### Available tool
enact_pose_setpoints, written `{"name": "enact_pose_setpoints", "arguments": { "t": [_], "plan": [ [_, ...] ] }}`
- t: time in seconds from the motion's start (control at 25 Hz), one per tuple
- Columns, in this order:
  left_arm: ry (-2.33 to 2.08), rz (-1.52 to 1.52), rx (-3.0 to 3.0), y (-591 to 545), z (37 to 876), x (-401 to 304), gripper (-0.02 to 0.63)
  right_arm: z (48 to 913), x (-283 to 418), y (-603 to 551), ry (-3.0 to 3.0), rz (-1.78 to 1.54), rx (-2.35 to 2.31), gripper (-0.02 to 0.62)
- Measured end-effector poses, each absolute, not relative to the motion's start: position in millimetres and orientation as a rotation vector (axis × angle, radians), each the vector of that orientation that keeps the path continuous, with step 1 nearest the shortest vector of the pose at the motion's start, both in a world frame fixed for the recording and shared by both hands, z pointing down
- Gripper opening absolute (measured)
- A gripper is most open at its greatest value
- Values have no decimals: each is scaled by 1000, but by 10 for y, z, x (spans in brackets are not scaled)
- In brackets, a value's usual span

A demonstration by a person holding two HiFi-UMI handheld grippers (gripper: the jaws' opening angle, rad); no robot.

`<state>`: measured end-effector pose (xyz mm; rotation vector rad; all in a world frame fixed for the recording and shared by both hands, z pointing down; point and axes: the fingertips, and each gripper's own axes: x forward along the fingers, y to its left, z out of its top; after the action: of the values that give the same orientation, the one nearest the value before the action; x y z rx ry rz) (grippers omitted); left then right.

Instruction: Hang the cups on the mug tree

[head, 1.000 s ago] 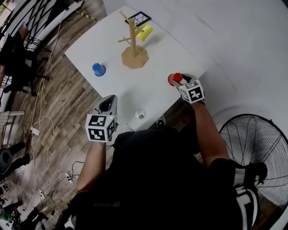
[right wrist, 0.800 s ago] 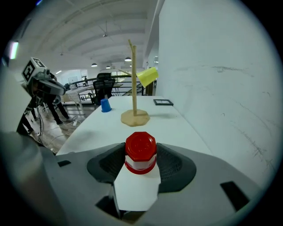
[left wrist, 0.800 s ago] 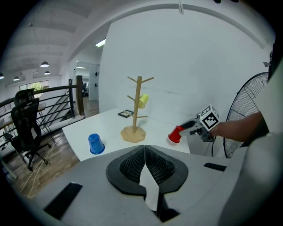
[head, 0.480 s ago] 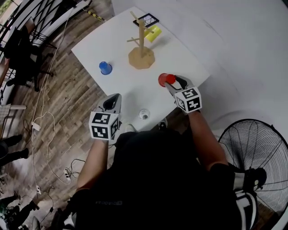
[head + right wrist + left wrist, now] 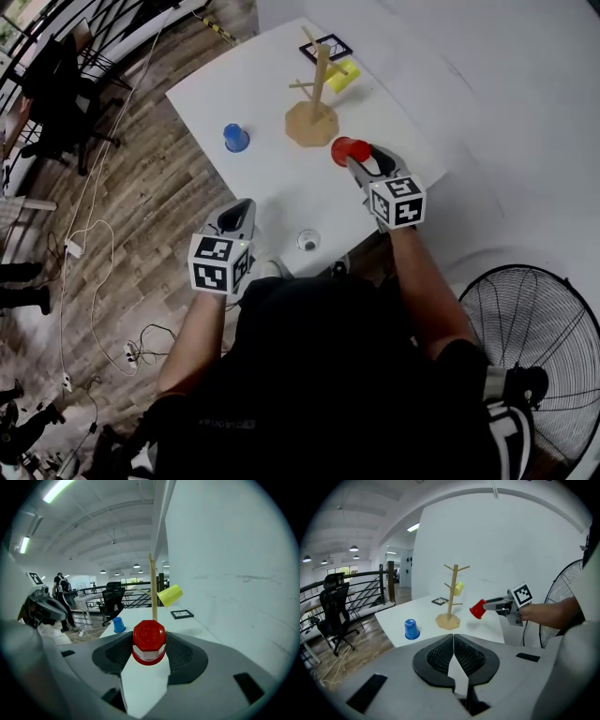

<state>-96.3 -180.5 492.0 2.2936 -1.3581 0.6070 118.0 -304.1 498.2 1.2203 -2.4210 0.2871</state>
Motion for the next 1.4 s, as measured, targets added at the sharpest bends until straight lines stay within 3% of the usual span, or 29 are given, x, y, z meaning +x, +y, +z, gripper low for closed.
{"name": "enact_pose_setpoints", "arguments": {
  "t": [0.52, 1.4],
  "plan": [
    [-1417, 582, 2253, -1678, 4922, -1204, 17, 4704, 889, -3559, -2453, 199, 1296, 218],
    [-1525, 537, 2123, -1378, 5039, -1578, 17, 5308, 641, -3855, -2322, 240, 1245, 218]
  ]
}}
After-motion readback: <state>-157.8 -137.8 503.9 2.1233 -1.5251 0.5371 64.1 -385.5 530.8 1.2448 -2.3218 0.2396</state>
